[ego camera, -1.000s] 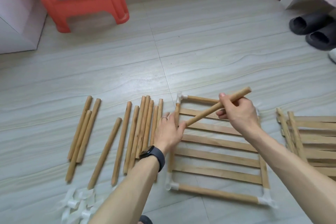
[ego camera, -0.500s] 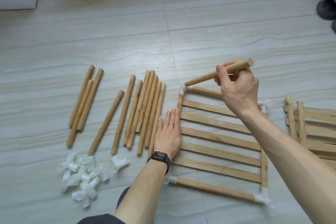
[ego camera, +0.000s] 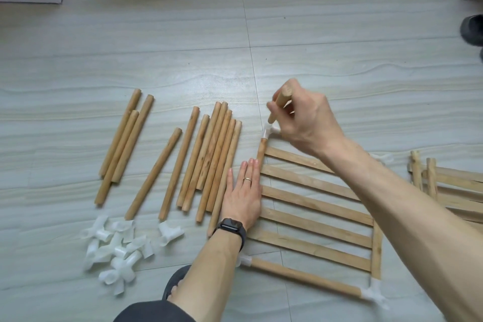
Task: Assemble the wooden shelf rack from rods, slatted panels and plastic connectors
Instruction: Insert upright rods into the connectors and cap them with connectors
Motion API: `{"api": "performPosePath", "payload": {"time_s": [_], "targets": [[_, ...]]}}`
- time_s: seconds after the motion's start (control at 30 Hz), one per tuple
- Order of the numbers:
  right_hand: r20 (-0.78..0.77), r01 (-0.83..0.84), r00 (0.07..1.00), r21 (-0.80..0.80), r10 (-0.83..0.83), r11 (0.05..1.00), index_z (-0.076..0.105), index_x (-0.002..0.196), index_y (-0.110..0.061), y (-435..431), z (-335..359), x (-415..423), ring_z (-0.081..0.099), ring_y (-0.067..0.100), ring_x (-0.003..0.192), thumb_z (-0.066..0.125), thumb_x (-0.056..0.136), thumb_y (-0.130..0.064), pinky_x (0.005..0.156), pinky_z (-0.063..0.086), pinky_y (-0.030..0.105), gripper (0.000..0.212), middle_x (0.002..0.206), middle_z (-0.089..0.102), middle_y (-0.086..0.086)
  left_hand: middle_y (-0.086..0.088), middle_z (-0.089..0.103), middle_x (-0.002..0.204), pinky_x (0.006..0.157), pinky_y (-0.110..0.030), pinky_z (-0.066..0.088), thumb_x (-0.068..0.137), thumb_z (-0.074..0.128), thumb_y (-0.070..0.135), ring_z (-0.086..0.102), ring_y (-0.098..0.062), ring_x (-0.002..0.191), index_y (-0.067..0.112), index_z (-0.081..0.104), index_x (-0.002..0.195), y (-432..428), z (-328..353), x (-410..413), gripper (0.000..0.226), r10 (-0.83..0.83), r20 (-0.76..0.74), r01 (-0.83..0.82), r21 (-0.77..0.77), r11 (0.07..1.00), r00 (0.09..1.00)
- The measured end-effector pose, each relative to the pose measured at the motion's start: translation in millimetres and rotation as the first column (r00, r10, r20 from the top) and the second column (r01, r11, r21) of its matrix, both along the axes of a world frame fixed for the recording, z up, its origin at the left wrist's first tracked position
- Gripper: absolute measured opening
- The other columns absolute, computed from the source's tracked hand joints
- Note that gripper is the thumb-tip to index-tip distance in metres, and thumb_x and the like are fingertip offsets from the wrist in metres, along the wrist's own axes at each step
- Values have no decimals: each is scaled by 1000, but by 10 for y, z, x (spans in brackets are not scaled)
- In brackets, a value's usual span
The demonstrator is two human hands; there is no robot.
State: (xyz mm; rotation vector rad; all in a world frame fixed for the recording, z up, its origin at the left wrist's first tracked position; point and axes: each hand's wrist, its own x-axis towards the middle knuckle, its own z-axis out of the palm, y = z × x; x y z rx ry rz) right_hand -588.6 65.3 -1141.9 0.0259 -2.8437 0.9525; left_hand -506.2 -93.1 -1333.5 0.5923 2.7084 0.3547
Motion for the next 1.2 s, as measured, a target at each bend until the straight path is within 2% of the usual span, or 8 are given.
{"api": "performPosePath", "payload": {"time_s": [0.2,0.3,0.4,0.63,0.9,1.0,1.1,1.2], "targets": [[-13,23,1000,11,-22,1000,53,98,-6,-104,-74,51,66,30,73,62,98,-24,71,52,45,20,89,69,6,1,-18,167,111,-43,-32,107,20,24,-18,-19,154,18,-36,147,1,-17,6,69,5,-21,-5,22,1000,1000],[96,198,976,-2,-197,980,58,109,-7,40,-12,-224,68,31,87,60,99,-34,84,50,43,28,93,72,7,1,-21,166,110,-42,-33,107,17,27,-19,-18,154,19,-38,146,-10,-24,-5,68,-2,-7,2,21,1000,1000],[197,240,950,39,-243,970,60,113,-12,138,-14,-417,66,27,96,60,98,-41,90,47,38,32,94,72,4,1,-21,166,109,-41,-35,107,16,28,-18,-18,154,19,-37,147,-14,-23,-16,67,-11,8,11,27,1000,1000],[198,266,940,84,-278,960,53,121,-12,68,-94,-442,63,33,98,57,100,-43,89,47,38,37,100,71,12,-1,-18,167,107,-41,-36,107,20,24,-17,-19,154,17,-35,148,-43,-3,-43,68,-43,1,43,-1,999,999],[193,323,923,76,-332,943,54,122,-10,90,-123,-384,60,34,101,56,100,-44,88,44,37,40,103,69,14,-2,-9,169,115,-48,-23,101,19,12,-11,-20,155,17,-32,148,-164,57,-98,70,-95,-19,95,-27,995,995],[213,319,922,56,-323,946,54,120,-11,62,-144,-431,59,34,100,54,101,-44,87,45,38,38,102,68,14,-3,-11,169,115,-49,-24,100,16,13,-13,-22,155,16,-31,150,-120,44,-69,69,-81,-14,81,-25,996,997],[186,316,930,30,-316,948,52,120,-7,-25,-198,-446,59,38,102,50,104,-40,87,43,41,37,101,69,16,-9,-12,168,116,-50,-25,92,0,19,-14,-26,155,13,-33,150,41,13,23,67,-31,9,31,-34,999,999],[149,325,935,4,-322,946,51,122,-5,-145,-250,-461,60,40,97,49,105,-37,82,43,41,36,100,69,17,-13,-7,168,116,-47,-25,100,10,26,-9,-28,156,12,-24,154,198,3,71,65,36,34,-36,-14,999,999]]}}
